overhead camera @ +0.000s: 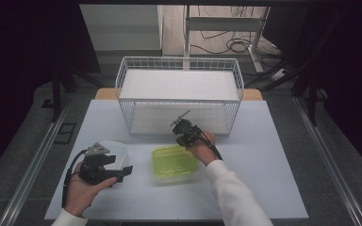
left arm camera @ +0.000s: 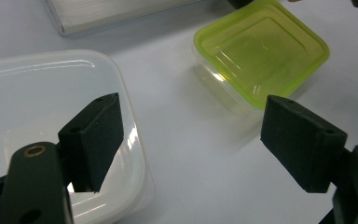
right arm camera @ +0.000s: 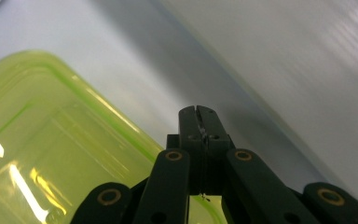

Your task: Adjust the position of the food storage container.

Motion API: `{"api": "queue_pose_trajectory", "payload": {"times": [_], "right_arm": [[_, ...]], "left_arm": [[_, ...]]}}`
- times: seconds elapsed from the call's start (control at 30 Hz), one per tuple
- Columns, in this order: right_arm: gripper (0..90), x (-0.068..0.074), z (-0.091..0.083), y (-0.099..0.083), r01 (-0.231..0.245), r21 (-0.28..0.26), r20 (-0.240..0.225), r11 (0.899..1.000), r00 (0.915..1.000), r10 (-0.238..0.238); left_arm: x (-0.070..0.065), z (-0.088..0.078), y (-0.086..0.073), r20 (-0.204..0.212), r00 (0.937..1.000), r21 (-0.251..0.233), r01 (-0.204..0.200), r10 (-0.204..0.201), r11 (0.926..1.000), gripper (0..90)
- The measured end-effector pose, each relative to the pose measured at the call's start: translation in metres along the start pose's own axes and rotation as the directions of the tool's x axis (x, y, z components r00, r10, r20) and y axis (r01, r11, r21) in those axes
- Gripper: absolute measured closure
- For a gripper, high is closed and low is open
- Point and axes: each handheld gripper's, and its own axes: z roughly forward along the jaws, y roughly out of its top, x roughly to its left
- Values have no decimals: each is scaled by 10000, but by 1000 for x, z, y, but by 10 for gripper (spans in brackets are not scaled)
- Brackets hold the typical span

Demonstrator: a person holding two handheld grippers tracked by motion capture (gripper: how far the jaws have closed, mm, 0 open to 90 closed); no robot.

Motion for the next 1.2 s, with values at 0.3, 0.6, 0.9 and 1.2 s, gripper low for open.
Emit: {"api": "queue_pose_trajectory", "payload": {"times": [0.3, 0.6, 0.9, 1.2], "right_arm": [[887, -2, -9, -21, -45, 34, -32, 10000, 10000, 45], [886, -2, -26, -27, -167, -825, -118, 9965, 9998, 158], [824, -6, -75, -69, -1227, -1878, -508, 9745, 9921, 1151], [278, -9, -100, -122, -3240, -2886, -1130, 9010, 9460, 3039]], "left_arm": [[-2, 3, 2, 98, 9999, 49, -39, 39, 10000, 205], [-2, 0, 2, 194, 9998, -54, 70, -69, 10000, 216], [-7, -1, 5, 588, 9982, -68, 117, -113, 9999, 252], [-9, 1, 11, 587, 9977, -143, 343, -334, 9993, 239]]}}
